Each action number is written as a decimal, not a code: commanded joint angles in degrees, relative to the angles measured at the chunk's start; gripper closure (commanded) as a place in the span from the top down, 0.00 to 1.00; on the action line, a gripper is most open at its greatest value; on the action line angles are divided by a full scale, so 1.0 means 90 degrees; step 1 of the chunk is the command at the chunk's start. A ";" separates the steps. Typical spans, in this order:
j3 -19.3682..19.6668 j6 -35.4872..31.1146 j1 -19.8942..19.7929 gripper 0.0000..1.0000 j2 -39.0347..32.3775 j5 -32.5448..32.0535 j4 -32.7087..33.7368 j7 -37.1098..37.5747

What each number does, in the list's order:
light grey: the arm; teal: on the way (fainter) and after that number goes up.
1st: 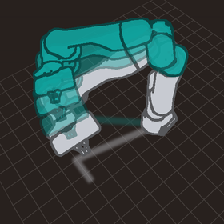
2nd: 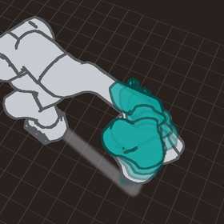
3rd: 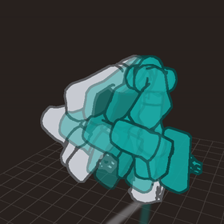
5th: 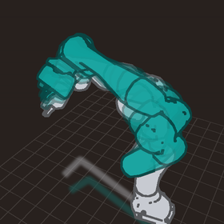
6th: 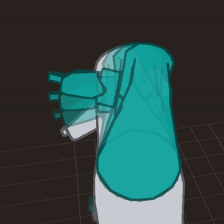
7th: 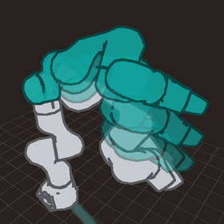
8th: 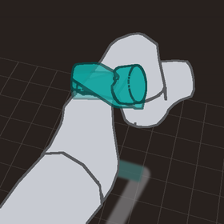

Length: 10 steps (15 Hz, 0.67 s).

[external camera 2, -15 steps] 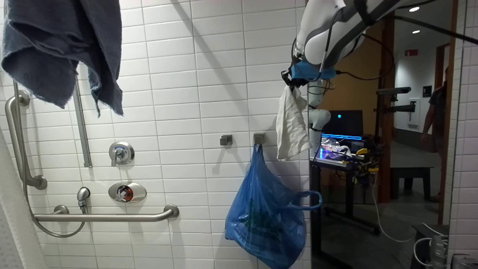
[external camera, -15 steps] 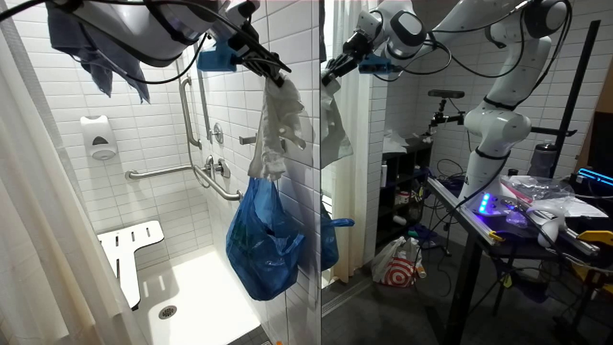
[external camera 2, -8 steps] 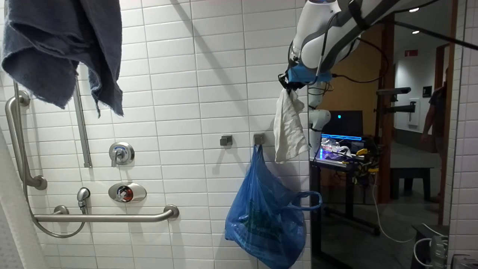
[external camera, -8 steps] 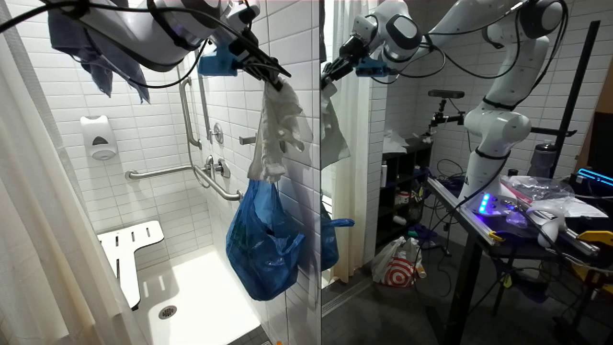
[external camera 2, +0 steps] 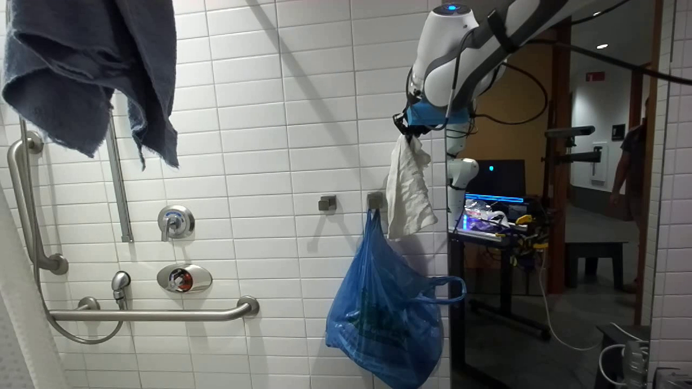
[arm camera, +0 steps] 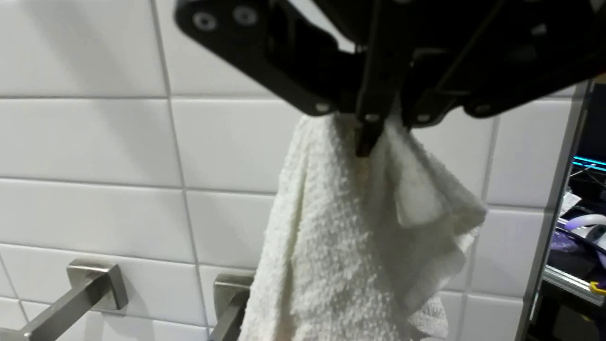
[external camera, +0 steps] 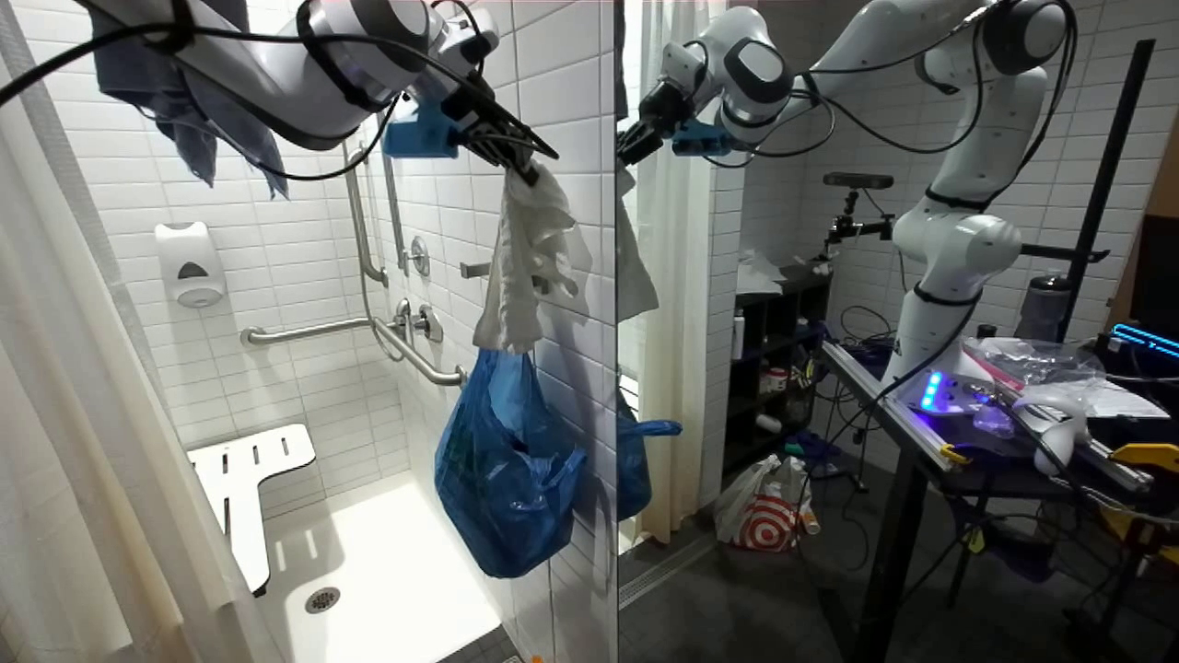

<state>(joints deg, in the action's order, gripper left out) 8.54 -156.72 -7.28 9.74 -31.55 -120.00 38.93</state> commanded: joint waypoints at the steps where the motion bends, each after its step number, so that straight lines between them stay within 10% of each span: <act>1: -0.0058 0.0027 -0.0020 0.01 -0.0140 -0.0155 0.0199 0.0080; 10: -0.0003 0.0001 -0.0005 0.06 -0.0070 0.0001 0.0020 0.0000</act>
<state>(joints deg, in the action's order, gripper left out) 8.52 -156.71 -7.32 9.11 -31.54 -119.82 38.93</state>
